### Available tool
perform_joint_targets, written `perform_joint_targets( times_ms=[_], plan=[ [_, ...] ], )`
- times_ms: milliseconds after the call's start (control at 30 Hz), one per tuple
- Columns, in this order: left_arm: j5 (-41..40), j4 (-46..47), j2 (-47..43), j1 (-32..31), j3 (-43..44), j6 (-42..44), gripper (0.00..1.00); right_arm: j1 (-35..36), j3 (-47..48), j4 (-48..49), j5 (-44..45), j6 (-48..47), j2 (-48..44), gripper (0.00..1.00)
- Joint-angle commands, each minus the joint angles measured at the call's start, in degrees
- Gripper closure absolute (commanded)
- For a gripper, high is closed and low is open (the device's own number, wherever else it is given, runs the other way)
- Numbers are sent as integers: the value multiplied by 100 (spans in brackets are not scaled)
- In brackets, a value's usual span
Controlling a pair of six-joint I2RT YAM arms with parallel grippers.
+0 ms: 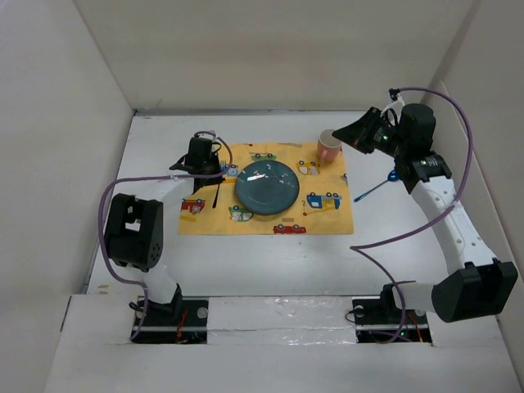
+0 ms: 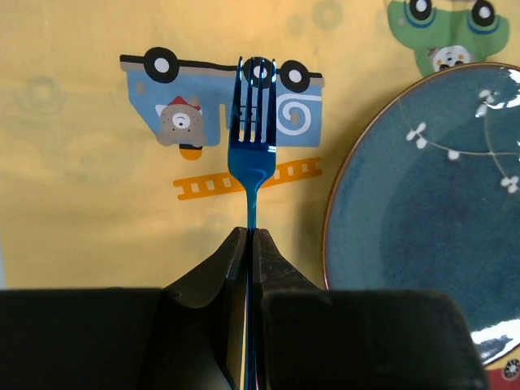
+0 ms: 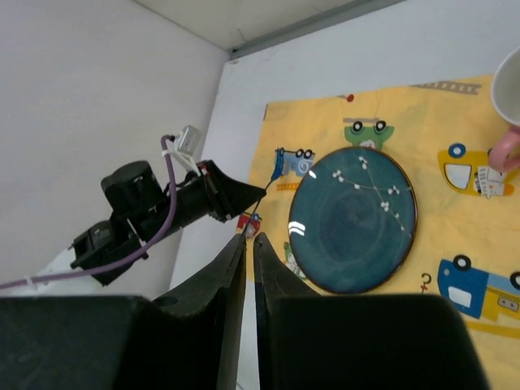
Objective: Set the dinner table for one person
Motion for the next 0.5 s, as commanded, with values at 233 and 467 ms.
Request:
perform_joint_targets(
  times_ms=[233,467],
  plan=[
    [116,714,709,6,112,133,100,253,-439,-427,229,-513,-283,85],
    [11,600,1027,6,147,72,100,315,-439,-788,510,-706,-204,85]
  ],
)
